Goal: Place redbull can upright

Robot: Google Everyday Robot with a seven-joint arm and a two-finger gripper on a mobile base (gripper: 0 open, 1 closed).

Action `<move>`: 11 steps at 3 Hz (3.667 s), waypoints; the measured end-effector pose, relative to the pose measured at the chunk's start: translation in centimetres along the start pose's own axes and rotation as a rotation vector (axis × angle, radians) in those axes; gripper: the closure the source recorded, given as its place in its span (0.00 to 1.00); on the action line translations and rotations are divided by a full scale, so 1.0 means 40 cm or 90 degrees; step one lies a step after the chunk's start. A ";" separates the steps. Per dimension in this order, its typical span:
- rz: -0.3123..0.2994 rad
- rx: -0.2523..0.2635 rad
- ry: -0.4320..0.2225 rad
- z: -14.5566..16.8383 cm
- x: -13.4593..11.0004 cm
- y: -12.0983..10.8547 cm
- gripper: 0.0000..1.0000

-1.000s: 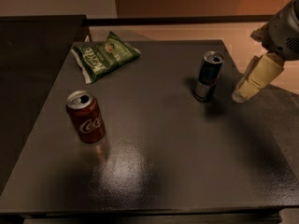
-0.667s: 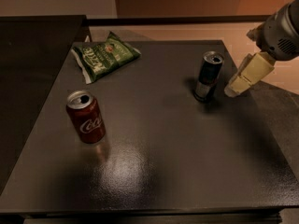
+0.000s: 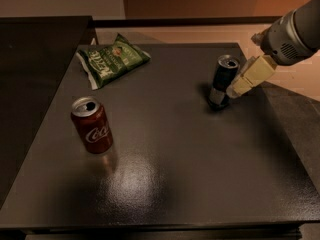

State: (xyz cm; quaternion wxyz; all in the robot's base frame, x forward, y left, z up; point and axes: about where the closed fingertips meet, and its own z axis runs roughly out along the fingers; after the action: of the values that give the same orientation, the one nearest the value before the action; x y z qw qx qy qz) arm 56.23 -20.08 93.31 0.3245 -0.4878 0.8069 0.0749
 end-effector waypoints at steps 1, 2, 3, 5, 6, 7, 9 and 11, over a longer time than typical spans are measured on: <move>0.007 -0.016 -0.017 0.030 -0.013 0.000 0.00; 0.008 -0.031 -0.026 0.049 -0.021 0.008 0.14; 0.012 -0.044 -0.035 0.056 -0.020 0.015 0.33; 0.008 -0.090 -0.071 0.033 -0.057 0.052 0.79; -0.026 -0.128 -0.102 0.013 -0.125 0.110 0.99; -0.079 -0.161 -0.118 0.019 -0.201 0.179 1.00; -0.187 -0.238 -0.129 0.101 -0.319 0.324 1.00; -0.254 -0.296 -0.139 0.137 -0.379 0.434 1.00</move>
Offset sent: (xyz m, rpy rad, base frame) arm 0.0114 0.0211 -0.0164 0.0819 0.0333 0.0385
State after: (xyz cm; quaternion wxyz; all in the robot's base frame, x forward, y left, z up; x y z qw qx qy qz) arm 48.96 2.42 94.71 0.2972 -0.6865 0.6172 0.2439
